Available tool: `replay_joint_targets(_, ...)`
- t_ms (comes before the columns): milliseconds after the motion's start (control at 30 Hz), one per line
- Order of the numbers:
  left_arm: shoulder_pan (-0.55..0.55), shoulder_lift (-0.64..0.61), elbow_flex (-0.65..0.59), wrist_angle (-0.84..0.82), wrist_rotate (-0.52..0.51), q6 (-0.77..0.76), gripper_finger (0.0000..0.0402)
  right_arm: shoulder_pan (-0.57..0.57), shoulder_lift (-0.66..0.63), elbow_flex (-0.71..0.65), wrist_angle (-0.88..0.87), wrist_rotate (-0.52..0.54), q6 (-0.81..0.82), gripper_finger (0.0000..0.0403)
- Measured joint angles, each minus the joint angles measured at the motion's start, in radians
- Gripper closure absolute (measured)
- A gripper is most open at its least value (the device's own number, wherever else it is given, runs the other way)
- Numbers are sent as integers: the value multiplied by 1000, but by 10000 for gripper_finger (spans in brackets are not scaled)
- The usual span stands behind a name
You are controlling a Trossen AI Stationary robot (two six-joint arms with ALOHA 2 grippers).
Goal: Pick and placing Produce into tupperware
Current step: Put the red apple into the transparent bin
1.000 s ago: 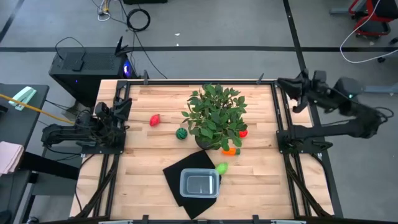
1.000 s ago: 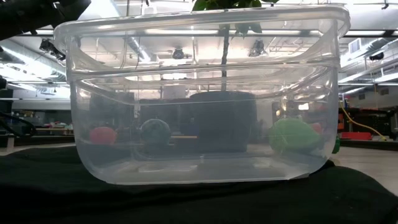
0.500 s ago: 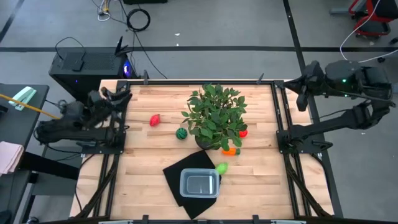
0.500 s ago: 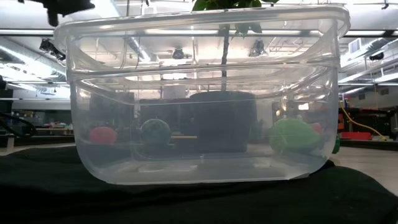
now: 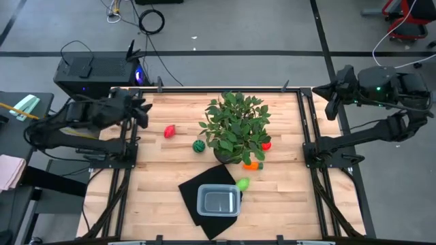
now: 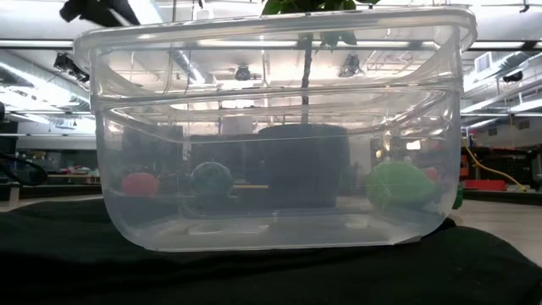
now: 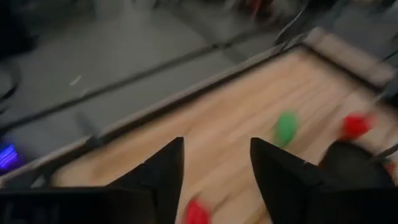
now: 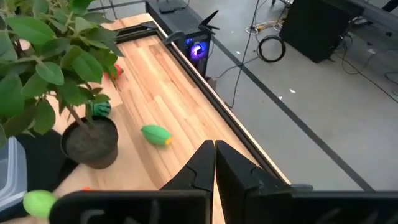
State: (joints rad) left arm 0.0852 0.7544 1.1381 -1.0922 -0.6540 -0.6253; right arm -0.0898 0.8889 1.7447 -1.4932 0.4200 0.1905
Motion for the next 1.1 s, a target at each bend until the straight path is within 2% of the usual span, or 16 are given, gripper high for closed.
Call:
replay_joint_targets(100,50,82,46,-153,59,-66,172,0,-1,0,-53,-14,10,370)
replay_joint_targets(167,78,128,52,-195,121,-51,152,0,0,-2,-81,-46,22,357)
replay_joint_targets(300,105,208,52,-176,233,14,124,0,0,-9,-78,-79,32,314)
replay_joint_targets(467,111,288,52,-150,266,50,107,0,-10,-86,-77,-85,42,238)
replay_joint_targets(633,111,331,52,-149,292,61,102,0,-41,-280,-78,-86,80,162)
replay_joint_targets(800,111,330,52,-158,301,68,102,0,-60,-505,-73,-117,160,115)
replay_joint_targets(933,111,323,53,-166,301,70,102,1,-59,-692,-3,-229,227,96)
replay_joint_targets(1100,111,317,53,-170,301,73,102,2,-59,-886,221,-389,277,81)
